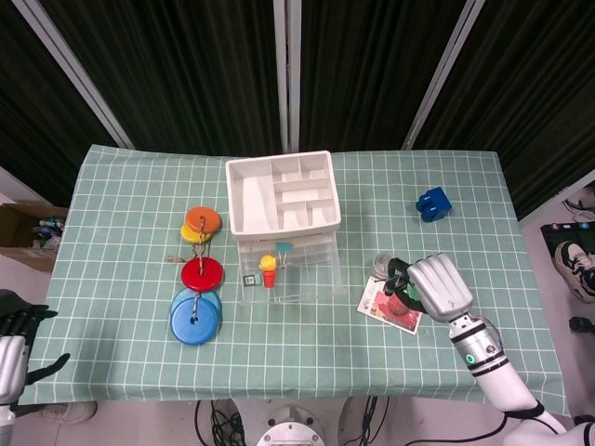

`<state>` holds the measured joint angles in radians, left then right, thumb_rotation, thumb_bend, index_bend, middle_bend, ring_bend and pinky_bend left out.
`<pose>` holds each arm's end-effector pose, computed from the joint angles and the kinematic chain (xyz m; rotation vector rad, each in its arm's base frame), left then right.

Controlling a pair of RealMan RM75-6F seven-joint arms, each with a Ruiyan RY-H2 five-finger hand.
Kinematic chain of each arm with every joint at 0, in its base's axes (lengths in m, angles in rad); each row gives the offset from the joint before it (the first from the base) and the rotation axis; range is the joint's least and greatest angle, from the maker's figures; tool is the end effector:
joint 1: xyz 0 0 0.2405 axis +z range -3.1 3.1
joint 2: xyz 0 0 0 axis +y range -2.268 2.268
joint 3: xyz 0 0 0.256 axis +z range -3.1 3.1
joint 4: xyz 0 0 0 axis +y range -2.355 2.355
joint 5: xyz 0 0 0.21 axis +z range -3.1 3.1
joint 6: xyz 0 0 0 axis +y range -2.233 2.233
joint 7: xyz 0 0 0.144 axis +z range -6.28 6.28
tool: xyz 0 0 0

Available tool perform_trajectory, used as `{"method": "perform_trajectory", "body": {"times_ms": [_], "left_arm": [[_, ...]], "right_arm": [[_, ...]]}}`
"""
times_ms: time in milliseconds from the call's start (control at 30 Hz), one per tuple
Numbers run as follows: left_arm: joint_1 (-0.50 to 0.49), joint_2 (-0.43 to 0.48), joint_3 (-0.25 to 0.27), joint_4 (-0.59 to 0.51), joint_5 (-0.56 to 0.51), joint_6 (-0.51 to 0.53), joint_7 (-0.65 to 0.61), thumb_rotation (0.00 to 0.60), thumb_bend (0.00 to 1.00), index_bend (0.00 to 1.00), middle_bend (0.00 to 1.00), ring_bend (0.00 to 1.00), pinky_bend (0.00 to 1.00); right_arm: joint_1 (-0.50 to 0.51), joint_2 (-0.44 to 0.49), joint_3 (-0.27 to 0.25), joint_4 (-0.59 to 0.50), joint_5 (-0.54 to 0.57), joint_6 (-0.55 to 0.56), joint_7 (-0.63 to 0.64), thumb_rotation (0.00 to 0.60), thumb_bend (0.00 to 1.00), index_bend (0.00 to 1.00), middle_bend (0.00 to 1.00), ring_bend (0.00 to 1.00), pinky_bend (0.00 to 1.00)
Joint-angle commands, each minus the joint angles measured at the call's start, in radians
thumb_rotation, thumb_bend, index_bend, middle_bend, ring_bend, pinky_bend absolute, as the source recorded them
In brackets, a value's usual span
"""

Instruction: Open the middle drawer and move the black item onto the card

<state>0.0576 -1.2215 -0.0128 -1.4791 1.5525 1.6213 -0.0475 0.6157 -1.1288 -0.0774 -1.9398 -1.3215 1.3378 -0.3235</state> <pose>-0.3367 0.1272 0.1476 -1.2879 -0.9047 -0.8987 -0.1675 -0.2616 0.1011 1.8066 -0.8094 0.9962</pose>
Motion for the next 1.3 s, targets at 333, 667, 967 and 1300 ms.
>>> {"method": "perform_trajectory", "body": {"times_ms": [333, 667, 967, 1300], "left_arm": [[0.008, -0.003, 0.009, -0.009, 0.0, 0.004, 0.012, 0.6, 0.0, 0.32, 0.25, 0.22, 0.21], [0.008, -0.01, 0.008, 0.014, -0.003, 0.004, -0.008, 0.6, 0.0, 0.32, 0.25, 0.22, 0.21], [0.003, -0.028, -0.004, 0.037, 0.002, 0.017, -0.009, 0.6, 0.0, 0.32, 0.25, 0.22, 0.21], [-0.005, -0.041, -0.003, 0.017, 0.018, 0.021, 0.033, 0.6, 0.0, 0.32, 0.25, 0.22, 0.21]], "right_arm": [[-0.017, -0.299, 0.013, 0.348, 0.02, -0.205, -0.036, 0.6, 0.25, 0.46, 0.93, 0.87, 0.94], [-0.061, -0.249, 0.024, 0.255, 0.013, -0.166, -0.117, 0.6, 0.09, 0.04, 0.43, 0.41, 0.64], [-0.282, -0.061, -0.006, 0.164, -0.182, 0.213, 0.047, 0.6, 0.1, 0.02, 0.21, 0.09, 0.25], [-0.491, 0.015, -0.086, 0.248, -0.258, 0.385, 0.269, 0.6, 0.1, 0.0, 0.1, 0.0, 0.03]]}}
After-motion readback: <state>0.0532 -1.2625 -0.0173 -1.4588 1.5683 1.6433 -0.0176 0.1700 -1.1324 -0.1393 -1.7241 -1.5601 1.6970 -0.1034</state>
